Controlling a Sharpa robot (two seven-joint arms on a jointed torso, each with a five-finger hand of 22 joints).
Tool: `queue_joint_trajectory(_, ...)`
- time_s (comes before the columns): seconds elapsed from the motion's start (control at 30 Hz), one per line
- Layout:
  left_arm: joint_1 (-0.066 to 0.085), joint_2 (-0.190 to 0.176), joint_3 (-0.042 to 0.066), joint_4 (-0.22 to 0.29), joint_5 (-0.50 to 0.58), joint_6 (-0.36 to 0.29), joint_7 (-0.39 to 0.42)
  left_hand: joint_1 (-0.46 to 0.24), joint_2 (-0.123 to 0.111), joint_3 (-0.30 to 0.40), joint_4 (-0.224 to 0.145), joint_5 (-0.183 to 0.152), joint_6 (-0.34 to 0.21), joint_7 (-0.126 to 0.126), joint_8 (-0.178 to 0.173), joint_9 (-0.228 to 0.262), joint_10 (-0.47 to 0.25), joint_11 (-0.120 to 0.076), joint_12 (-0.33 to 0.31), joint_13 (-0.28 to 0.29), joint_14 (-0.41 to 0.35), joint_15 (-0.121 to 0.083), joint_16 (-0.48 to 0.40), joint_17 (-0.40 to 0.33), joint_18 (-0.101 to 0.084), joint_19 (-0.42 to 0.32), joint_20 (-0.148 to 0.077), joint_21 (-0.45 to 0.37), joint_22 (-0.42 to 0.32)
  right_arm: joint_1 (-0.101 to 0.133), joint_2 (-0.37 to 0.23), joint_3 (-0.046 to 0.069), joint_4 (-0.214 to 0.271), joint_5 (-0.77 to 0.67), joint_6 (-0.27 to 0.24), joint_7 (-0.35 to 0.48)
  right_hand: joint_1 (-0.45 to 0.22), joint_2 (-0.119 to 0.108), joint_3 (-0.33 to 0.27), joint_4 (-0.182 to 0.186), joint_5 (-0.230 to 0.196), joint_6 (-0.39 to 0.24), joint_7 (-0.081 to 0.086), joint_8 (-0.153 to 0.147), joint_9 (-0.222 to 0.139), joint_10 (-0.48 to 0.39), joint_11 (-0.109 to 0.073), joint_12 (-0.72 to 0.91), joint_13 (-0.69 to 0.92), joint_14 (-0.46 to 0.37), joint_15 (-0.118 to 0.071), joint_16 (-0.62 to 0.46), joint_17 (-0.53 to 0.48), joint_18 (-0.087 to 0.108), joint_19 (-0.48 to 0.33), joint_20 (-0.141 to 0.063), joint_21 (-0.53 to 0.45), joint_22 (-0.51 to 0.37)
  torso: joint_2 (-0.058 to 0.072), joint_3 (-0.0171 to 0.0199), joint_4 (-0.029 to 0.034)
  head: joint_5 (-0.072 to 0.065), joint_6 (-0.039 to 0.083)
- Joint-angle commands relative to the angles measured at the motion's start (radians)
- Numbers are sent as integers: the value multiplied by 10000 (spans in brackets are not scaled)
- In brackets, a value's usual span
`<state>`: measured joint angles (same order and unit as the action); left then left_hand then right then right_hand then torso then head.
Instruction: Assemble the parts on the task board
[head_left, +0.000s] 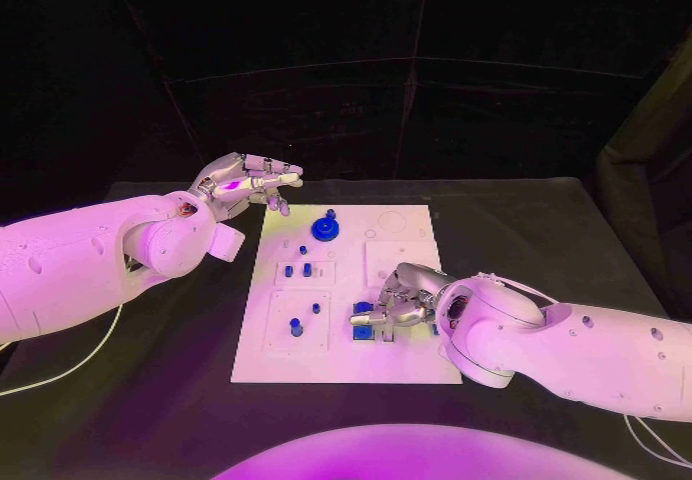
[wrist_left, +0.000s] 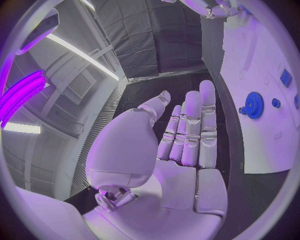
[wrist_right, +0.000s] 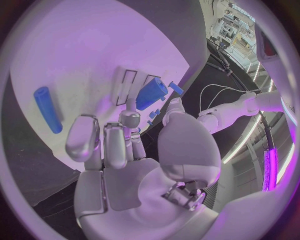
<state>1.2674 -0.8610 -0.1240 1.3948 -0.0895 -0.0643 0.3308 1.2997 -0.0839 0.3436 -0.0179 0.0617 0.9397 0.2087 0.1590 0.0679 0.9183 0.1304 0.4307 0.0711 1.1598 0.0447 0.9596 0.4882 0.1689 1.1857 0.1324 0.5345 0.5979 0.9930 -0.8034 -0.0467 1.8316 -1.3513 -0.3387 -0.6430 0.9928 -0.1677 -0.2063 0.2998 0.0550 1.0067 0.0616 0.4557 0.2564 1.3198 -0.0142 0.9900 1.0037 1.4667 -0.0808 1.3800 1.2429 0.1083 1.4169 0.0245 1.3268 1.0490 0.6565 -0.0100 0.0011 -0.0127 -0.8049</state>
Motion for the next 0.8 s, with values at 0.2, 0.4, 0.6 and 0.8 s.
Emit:
queue_joint_trajectory(0.2, 17, -6, 6, 11, 30, 115, 8, 46, 26, -23, -59, -30, -79, -14, 71, -1, -78, 33, 87, -18, -87, -8, 71, -32, 132, 32, 77, -61, -30, 7, -34, 0, 79, -175, 106, 253, 175, 388, 443, -50, 154, -40, -1, -29, 73, -1, 3, -19, 50, 475, -23, -11, 57, -153, -54, -14, -25, 77, -1, 2, 1, -7, -17)
queue_joint_trajectory(0.4, 17, -9, 6, 6, 30, 118, 2, 46, 26, -23, -59, -30, -79, -14, 71, -1, -78, 33, 87, -18, -87, -8, 71, -32, 132, 32, 77, -61, -30, 7, -109, 0, 155, -227, 268, 402, 1577, 782, 710, -549, 923, 13, -31, 12, 182, 68, -27, 2, 145, 498, -48, 25, 153, -167, -24, -34, 11, 164, -8, 4, -9, -2, -21)
queue_joint_trajectory(0.6, 17, -4, 6, -4, 30, 124, -7, 46, 26, -23, -59, -30, -79, -14, 71, -1, -78, 33, 87, -18, -87, -8, 71, -32, 132, 32, 77, -61, -30, 7, -123, 0, 165, -398, 396, 397, 2407, 939, 752, -1121, 1115, 36, -36, 36, 249, 96, -40, -16, 183, 511, -59, 65, 243, -179, -3, -49, 40, 237, -15, 0, 6, -21, -26)
queue_joint_trajectory(0.8, 16, 8, 6, -22, 30, 134, -27, 46, 26, -23, -59, -30, -79, -14, 71, -1, -78, 33, 87, -18, -87, -8, 71, -32, 132, 32, 77, -61, -30, 7, -29, 1, 63, -647, 193, 304, 2497, 1114, 695, -1231, 1024, 38, -28, 34, 276, 117, -35, -28, 202, 513, -55, 67, 262, -183, 2, -47, 45, 255, -4, 3, 5, -29, 6)
